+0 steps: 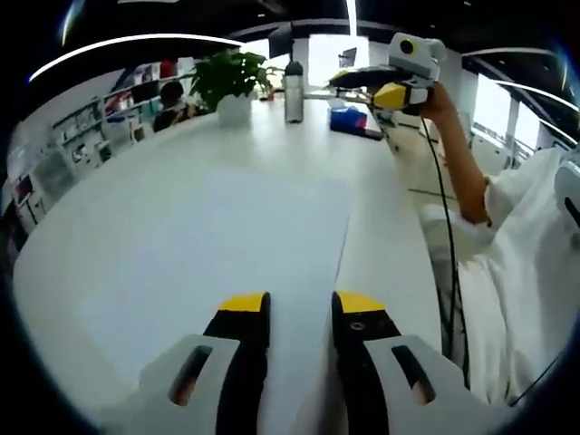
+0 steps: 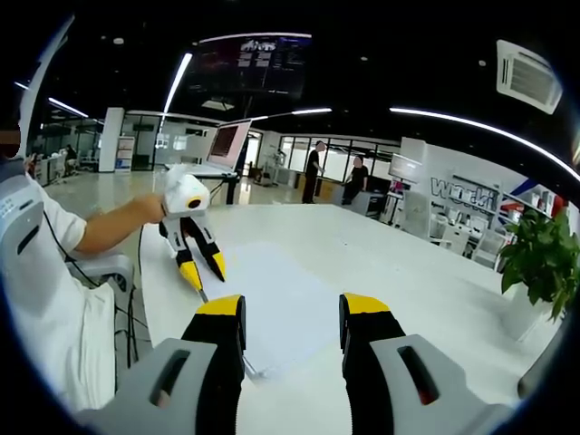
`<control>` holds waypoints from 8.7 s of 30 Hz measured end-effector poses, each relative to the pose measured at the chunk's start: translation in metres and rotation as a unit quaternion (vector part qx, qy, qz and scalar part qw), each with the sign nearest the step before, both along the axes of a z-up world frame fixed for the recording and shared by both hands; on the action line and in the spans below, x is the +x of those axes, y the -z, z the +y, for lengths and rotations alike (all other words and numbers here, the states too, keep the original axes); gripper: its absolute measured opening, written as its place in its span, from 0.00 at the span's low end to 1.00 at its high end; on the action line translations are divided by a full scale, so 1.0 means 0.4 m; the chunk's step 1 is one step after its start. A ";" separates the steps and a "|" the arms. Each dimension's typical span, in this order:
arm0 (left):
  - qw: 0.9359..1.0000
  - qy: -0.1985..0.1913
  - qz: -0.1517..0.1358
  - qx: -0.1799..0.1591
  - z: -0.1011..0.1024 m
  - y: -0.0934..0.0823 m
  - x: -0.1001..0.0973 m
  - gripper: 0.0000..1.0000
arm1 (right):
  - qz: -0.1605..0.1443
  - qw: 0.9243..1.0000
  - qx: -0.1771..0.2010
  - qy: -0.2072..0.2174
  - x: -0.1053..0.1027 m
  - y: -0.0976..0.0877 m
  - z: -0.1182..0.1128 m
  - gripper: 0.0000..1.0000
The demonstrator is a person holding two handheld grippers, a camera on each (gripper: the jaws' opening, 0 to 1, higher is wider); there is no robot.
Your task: Grasp the top corner of one sheet in the document stack and pull a single sheet out from the document stack, separating that one sheet from the rest and lifting it clear until the single sheet is fully removed from the stack
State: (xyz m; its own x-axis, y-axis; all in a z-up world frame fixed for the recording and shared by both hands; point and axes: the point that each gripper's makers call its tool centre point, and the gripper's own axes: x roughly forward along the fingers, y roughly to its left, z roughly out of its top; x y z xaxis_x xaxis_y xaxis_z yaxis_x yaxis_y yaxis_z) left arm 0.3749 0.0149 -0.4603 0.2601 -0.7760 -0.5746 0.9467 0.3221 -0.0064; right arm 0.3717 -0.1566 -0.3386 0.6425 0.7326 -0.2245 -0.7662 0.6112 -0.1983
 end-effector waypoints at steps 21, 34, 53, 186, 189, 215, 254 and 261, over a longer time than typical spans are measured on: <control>1.000 0.003 0.013 -0.014 -0.001 0.001 -0.002 0.29 | 0.001 1.000 -0.002 -0.001 0.000 0.003 0.002 0.41; 1.000 0.009 0.000 -0.008 -0.001 0.003 -0.001 0.28 | 0.000 1.000 -0.004 -0.003 -0.001 0.003 0.003 0.41; 0.999 0.005 0.021 -0.032 0.000 -0.001 -0.001 0.28 | 0.001 1.000 -0.007 -0.005 -0.004 0.007 0.006 0.41; 1.000 0.019 0.001 -0.010 -0.006 0.002 -0.002 0.28 | 0.003 0.999 -0.030 -0.023 -0.015 0.026 0.018 0.41; 1.000 0.019 0.009 -0.016 -0.004 0.002 0.000 0.28 | 0.004 0.999 -0.029 -0.022 -0.014 0.026 0.017 0.41; 0.996 0.046 0.059 -0.051 -0.016 -0.012 -0.063 0.03 | 0.004 0.999 -0.032 -0.024 -0.025 0.036 0.020 0.41; 0.992 0.070 -0.097 0.034 -0.045 -0.015 -0.066 0.03 | 0.005 0.999 -0.037 -0.023 -0.017 0.033 0.013 0.41; 0.996 0.043 -0.073 0.014 -0.044 -0.025 -0.061 0.03 | 0.004 0.999 -0.038 -0.024 -0.019 0.032 0.015 0.41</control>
State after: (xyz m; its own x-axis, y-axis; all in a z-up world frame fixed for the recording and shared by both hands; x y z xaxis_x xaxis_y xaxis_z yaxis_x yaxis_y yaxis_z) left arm 0.3506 -0.0027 -0.4502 0.2761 -0.7833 -0.5570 0.9609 0.2376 0.1422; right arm 0.3641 -0.1507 -0.3515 0.6050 0.7430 -0.2862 -0.7961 0.5570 -0.2366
